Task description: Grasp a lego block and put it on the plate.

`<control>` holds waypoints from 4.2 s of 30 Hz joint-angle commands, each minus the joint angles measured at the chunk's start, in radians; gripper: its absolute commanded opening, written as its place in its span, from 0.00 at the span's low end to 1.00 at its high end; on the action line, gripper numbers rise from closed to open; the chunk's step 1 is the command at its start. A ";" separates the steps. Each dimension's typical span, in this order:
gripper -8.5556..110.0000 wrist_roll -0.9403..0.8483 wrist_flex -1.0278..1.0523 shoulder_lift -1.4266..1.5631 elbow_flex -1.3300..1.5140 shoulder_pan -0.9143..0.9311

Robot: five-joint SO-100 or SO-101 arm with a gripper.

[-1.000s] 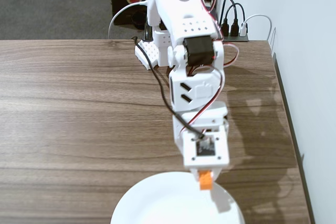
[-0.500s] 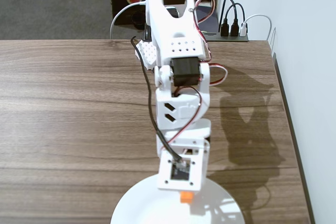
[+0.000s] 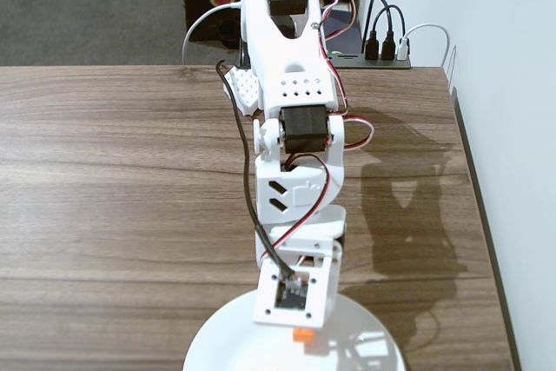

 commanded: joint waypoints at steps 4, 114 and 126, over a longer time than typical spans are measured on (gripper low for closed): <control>0.15 0.011 0.005 -0.002 -0.051 -0.011; 0.08 1.299 0.345 2.134 1.580 0.114; 0.08 1.299 0.345 2.134 1.580 0.114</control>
